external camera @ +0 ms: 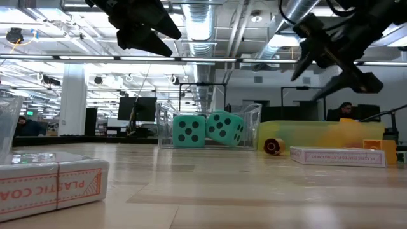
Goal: Pick & Place Toys
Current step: Put the yellow game piece into the yellow bin
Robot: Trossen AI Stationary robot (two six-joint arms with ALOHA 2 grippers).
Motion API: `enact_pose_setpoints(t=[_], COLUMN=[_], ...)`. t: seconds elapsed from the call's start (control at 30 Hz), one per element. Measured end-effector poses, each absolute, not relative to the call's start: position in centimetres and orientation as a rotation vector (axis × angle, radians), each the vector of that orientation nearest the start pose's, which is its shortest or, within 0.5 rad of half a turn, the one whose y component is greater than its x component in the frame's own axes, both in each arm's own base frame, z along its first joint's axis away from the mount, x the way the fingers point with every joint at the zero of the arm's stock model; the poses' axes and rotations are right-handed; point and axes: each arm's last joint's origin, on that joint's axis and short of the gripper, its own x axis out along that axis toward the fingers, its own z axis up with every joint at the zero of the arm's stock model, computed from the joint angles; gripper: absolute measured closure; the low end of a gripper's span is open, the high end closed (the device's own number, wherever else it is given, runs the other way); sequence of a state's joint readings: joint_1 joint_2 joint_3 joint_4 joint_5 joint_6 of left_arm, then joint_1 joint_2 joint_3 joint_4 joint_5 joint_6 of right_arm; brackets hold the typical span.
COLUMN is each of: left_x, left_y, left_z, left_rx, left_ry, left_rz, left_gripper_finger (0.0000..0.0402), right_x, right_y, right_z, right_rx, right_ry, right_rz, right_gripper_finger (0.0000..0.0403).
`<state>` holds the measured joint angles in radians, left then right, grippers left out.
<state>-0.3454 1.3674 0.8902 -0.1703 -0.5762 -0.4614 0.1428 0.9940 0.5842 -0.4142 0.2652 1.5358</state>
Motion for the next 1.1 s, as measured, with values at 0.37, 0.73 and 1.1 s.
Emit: enact_pose_setpoints(t=[0.37,0.73,1.1], left_x=[27.5,27.5,27.3], left_y=[-8.2,-8.2,-8.1], left_z=[24.9,24.8,23.6], left_rx=[-0.169,-0.174,-0.252], left_ry=[0.494,0.486,0.443], left_rz=[0.345,0.343,0.351], left_gripper_finger=[0.01,0.01,0.01], right_x=[20.4,23.2,22.7], right_y=[2.7,4.1,7.0], right_z=[20.6,19.6,18.3], right_rx=[1.249,1.118,1.109], right_ry=[0.837,1.103,1.173], right_rz=[-0.853,-0.922,-1.003], right_gripper_finger=[0.0153,0.0154,0.0199])
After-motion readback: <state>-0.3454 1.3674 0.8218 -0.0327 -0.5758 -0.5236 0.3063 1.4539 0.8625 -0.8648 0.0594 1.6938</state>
